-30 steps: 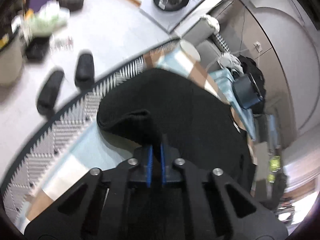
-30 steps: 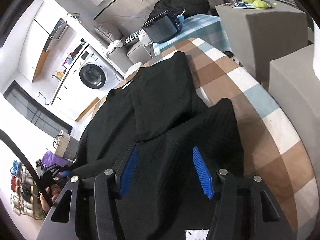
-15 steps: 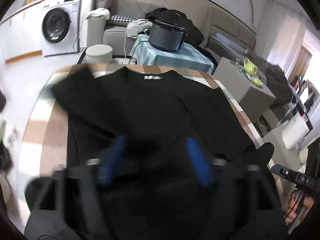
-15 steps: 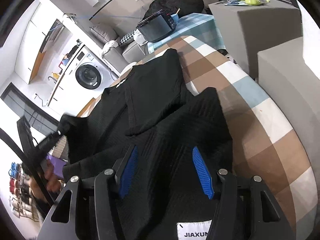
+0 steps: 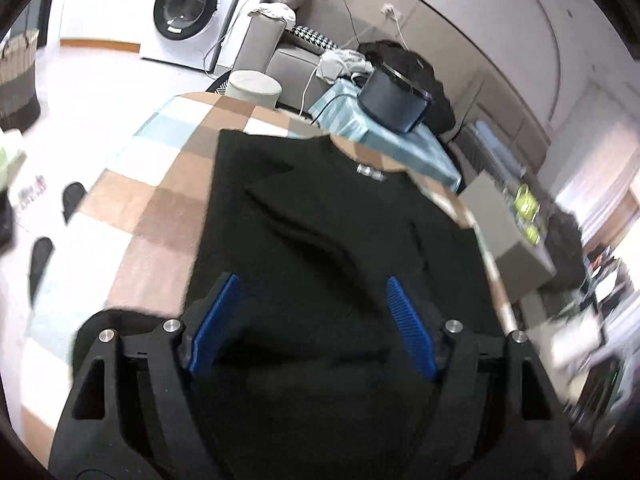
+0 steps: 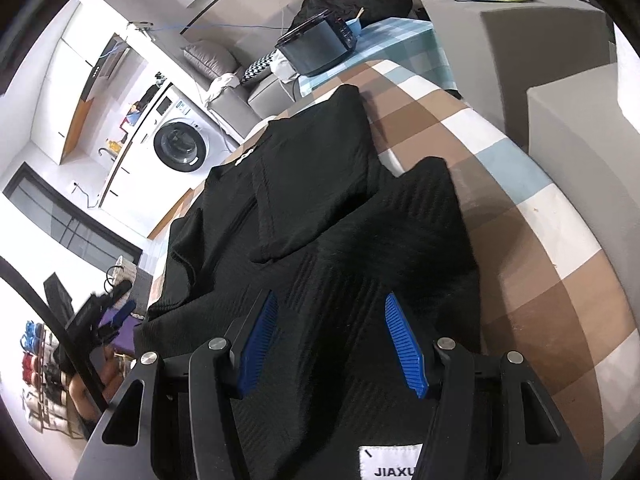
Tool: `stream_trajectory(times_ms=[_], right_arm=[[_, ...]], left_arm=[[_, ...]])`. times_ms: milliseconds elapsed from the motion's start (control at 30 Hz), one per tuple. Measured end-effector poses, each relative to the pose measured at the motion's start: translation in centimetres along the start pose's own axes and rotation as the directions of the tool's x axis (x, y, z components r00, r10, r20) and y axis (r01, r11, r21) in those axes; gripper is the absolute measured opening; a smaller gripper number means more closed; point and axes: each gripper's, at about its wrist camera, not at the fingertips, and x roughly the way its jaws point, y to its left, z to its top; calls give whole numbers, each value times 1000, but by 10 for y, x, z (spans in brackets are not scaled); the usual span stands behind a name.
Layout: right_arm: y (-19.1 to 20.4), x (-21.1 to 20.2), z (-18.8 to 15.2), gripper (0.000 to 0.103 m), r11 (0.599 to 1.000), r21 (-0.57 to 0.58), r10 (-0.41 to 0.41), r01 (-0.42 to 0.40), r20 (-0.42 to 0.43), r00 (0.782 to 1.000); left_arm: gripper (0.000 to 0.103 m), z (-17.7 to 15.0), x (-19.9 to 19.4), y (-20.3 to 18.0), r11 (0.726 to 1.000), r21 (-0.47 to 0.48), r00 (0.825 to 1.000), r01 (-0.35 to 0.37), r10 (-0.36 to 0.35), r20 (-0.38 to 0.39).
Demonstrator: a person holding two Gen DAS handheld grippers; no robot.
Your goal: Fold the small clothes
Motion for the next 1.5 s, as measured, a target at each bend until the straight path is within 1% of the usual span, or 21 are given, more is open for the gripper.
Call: stream_trajectory(times_ms=[33,133,200,267,333,400,433,467,533,600,667,700,767,900,967,1000,1100,1200,1267,1333,1500], right_arm=[[0,-1,-1,58,1000,2,1,-1,2,1000],[1,-4,-3,58,1000,8,3,-3,2,1000],[0,-6,-4,58,1000,4,-2,2,0,1000],[-2,-10,-5,58,1000,9,-8,8,3,1000],[-7,-12,-6,58,1000,18,-9,9,5,1000],[-11,-12,-6,59,1000,26,-12,12,5,1000],[-13,-12,-6,59,999,30,-14,14,4,1000],[-16,-11,-6,59,999,36,-18,18,0,1000],[-18,-12,-5,59,999,38,-26,26,1,1000],[-19,-12,-4,59,999,41,-36,36,4,999],[-22,-13,-3,59,998,45,-38,38,8,999],[-22,-14,-2,59,998,46,-41,41,12,999],[-22,-15,-2,59,998,44,-42,42,14,999],[-22,-18,-4,59,999,33,-37,37,19,999],[-22,-18,-5,59,999,34,-36,35,16,999],[-21,-18,-5,59,999,33,-34,34,13,999],[-17,-17,-7,59,999,24,-23,22,13,1000],[-12,-18,-10,59,1000,18,-8,7,9,1000],[-11,-18,-12,59,1000,18,-9,9,6,1000],[-11,-18,-14,59,1000,22,-11,11,4,1000],[-14,-16,-16,60,999,30,-19,20,-14,1000]], left_arm=[[72,5,8,-2,999,-21,1000,24,-24,6],[42,16,38,-11,996,-59,997,67,-69,-33],[41,21,67,-12,995,-101,994,27,-37,-104],[41,23,88,-7,988,-155,989,-11,-12,-146],[41,24,107,4,975,-222,983,-8,-34,-182],[28,26,121,7,967,-254,982,3,-51,-182],[13,28,125,4,970,-245,983,8,-52,-177],[9,33,131,-4,976,-219,983,11,-50,-176],[9,39,132,-27,982,-175,985,68,-94,-145],[14,42,126,-55,986,-104,983,127,-140,-122],[52,37,113,-83,990,-13,982,139,-140,-125],[57,35,108,-90,990,10,983,141,-139,-119],[59,29,92,-94,991,40,989,129,-125,-80],[60,15,53,-80,994,67,996,89,-87,-27],[67,7,30,-67,995,81,998,59,-60,0],[67,6,26,-62,996,83,999,38,-39,11],[67,3,13,-33,999,27,1000,19,-19,-10],[67,8,19,-15,998,-30,998,50,-51,-29],[67,11,37,-9,997,-63,998,41,-44,-52],[67,17,59,-2,988,-136,992,74,-87,-91],[67,28,115,12,956,-282,978,84,-134,-163]])
